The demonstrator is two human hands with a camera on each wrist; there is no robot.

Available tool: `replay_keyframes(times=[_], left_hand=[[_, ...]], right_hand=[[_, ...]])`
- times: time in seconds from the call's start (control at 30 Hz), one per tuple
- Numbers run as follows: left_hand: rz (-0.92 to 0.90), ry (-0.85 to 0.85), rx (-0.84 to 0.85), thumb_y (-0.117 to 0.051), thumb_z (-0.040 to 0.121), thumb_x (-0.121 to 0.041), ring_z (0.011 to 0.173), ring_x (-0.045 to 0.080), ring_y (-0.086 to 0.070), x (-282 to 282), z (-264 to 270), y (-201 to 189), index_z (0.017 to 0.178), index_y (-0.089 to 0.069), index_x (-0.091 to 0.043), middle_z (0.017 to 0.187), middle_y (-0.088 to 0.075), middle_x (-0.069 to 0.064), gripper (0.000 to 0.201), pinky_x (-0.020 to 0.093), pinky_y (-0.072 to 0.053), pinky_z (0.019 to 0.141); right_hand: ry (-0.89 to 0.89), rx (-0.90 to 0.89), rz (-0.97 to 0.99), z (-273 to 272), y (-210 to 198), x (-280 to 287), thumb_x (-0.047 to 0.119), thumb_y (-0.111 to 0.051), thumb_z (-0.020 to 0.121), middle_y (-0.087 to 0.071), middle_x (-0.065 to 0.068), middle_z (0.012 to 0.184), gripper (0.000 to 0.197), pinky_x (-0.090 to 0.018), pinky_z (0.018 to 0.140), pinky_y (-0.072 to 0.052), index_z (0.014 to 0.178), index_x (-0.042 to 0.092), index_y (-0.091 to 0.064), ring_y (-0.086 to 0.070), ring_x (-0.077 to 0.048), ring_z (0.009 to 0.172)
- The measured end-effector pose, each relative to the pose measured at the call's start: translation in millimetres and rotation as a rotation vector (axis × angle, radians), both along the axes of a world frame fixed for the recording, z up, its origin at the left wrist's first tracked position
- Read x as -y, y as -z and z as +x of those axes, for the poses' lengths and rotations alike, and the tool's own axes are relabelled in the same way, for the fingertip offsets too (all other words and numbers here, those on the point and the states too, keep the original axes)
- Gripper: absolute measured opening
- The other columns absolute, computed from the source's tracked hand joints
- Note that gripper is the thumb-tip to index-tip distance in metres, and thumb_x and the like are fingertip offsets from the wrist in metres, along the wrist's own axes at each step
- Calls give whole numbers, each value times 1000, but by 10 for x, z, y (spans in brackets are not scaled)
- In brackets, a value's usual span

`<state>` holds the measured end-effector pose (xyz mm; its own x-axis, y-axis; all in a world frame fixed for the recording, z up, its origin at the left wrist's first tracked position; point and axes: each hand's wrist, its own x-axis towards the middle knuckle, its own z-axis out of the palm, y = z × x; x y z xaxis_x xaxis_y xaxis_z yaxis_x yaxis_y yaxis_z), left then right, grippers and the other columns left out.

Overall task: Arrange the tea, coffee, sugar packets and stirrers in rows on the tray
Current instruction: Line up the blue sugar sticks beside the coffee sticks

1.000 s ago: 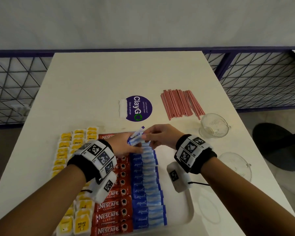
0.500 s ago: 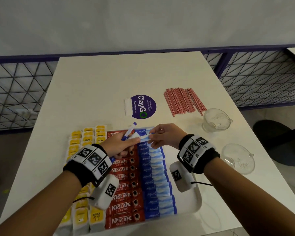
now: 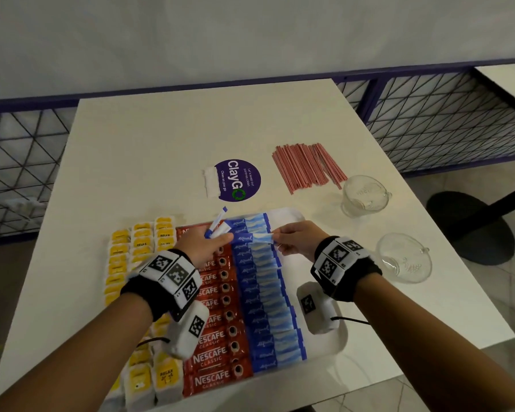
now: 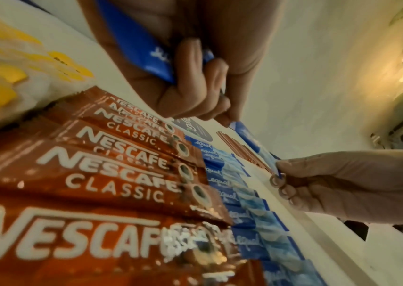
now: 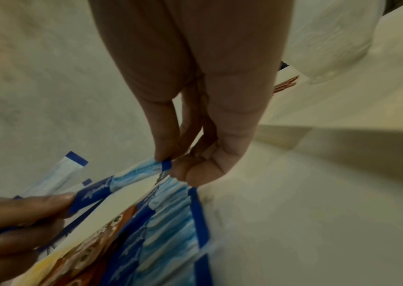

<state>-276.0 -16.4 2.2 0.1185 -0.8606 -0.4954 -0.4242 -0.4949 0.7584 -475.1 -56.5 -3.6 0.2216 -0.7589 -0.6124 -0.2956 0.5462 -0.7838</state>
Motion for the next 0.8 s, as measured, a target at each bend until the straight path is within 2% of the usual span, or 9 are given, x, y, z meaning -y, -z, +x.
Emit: replay_keyframes(times=[0.1, 0.17, 0.23, 0.3, 0.4, 0.5, 0.6, 0.67, 0.8], left_hand=[[-65, 78, 199, -62, 88, -28, 69, 19, -51, 34, -16, 1, 113, -59, -7, 84, -61, 9, 33, 26, -38, 60], [-85, 134, 279, -64, 86, -28, 95, 26, -57, 55, -47, -4, 123, -56, -10, 112, -63, 14, 42, 27, -39, 75], [-96, 198, 325, -64, 86, -27, 105, 27, -57, 81, -89, -3, 127, -55, -13, 120, -62, 12, 44, 24, -38, 78], [-88, 248, 356, -64, 86, -26, 106, 26, -57, 112, -117, 13, 127, -54, -14, 120, -62, 10, 44, 25, -40, 82], [-65, 307, 409, -65, 85, -28, 104, 25, -58, 145, -134, 51, 123, -57, -13, 118, -63, 9, 42, 33, -45, 90], [-69, 339, 461, -63, 86, -26, 104, 25, -57, 163, -151, 54, 119, -57, -11, 118, -62, 10, 36, 32, -43, 88], [-74, 348, 486, -63, 87, -27, 104, 25, -57, 179, -159, 57, 118, -57, -11, 117, -62, 9, 35, 31, -43, 87], [-68, 359, 497, -62, 87, -27, 105, 25, -57, 181, -156, 65, 119, -57, -12, 118, -62, 9, 35, 32, -44, 89], [-52, 381, 513, -61, 88, -29, 107, 23, -57, 188, -154, 78, 122, -55, -15, 120, -61, 7, 37, 32, -44, 91]], right_hand=[[-27, -105, 5, -29, 37, 67, 1, -54, 90, -53, -7, 64, 25, -13, 48, -46, 110, -13, -58, -52, -7, 45], [-61, -160, 6, -38, 67, 104, 3, -56, 89, -54, -7, 65, 28, -15, 52, -47, 112, -14, -58, -50, -11, 52], [-91, -190, 12, -29, 93, 135, 4, -58, 88, -55, -7, 65, 28, -19, 59, -48, 111, -12, -60, -49, -13, 55], [-111, -198, 20, -9, 120, 165, 6, -61, 87, -55, -7, 66, 28, -21, 63, -50, 111, -9, -61, -50, -14, 58], [-120, -208, 26, 17, 165, 200, 6, -64, 85, -56, -7, 64, 28, -16, 57, -52, 109, -7, -63, -52, -12, 56], [-157, -227, 9, 27, 188, 226, 7, -65, 84, -56, -6, 64, 23, -13, 53, -51, 104, -4, -64, -53, -11, 55], [-169, -233, 10, 27, 197, 240, 7, -67, 83, -57, -5, 64, 5, -12, 49, -50, 83, 5, -62, -53, -11, 54], [-173, -240, 2, 21, 222, 256, 8, -68, 82, -57, -5, 63, 15, -14, 52, -50, 71, 11, -58, -54, -11, 53], [-183, -242, 3, 21, 244, 274, 10, -69, 81, -58, -4, 62, 18, -18, 57, -51, 69, 13, -57, -54, -11, 54]])
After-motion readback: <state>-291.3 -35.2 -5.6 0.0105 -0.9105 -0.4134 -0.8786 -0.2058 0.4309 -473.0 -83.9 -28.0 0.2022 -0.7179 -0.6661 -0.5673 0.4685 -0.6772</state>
